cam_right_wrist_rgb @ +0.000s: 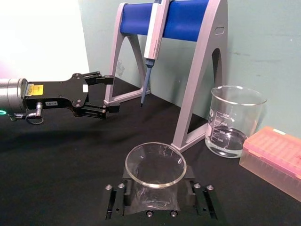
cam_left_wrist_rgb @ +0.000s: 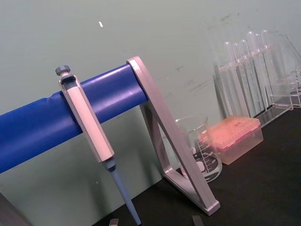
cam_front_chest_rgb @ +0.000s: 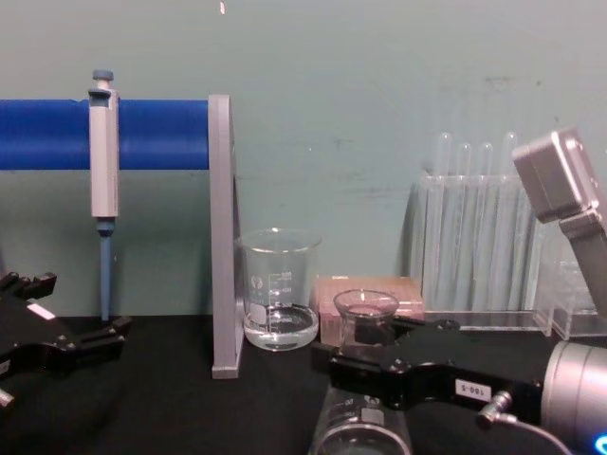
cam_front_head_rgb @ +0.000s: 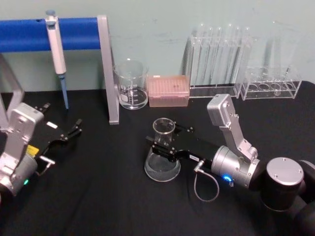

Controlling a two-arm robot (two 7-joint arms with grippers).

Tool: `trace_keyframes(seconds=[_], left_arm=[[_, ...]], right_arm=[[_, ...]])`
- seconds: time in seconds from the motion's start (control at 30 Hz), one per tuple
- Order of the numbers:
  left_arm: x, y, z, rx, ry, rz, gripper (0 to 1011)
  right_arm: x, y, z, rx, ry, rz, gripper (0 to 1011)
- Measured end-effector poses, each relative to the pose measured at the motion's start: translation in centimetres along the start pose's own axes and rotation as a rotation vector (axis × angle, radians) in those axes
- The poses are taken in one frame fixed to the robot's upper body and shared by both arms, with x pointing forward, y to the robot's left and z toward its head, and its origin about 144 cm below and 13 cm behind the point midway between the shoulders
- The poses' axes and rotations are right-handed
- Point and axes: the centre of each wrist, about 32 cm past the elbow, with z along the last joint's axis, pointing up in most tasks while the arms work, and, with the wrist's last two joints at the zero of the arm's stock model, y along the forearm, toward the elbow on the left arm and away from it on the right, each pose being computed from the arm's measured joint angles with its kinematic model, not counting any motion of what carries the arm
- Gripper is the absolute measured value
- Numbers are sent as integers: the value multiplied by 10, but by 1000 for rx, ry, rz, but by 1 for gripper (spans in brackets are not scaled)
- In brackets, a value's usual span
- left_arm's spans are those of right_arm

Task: Grasp the erlenmeyer flask with one hand, shake it three times, then place it back.

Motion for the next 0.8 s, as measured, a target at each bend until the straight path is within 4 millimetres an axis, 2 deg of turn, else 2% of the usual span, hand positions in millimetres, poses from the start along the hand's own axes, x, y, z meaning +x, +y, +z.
trace_keyframes(seconds=[0.03,0.13,0.43,0.8], left_arm=[[0,0,0,0,0,0,1001],[0,0,0,0,0,0,1001],[0,0,0,0,0,0,1001],[0,0,0,0,0,0,1001]], right_arm=[[0,0,0,0,0,0,656],[0,0,0,0,0,0,758],[0,0,0,2,0,1,993],[0,0,0,3,1,2,1000]])
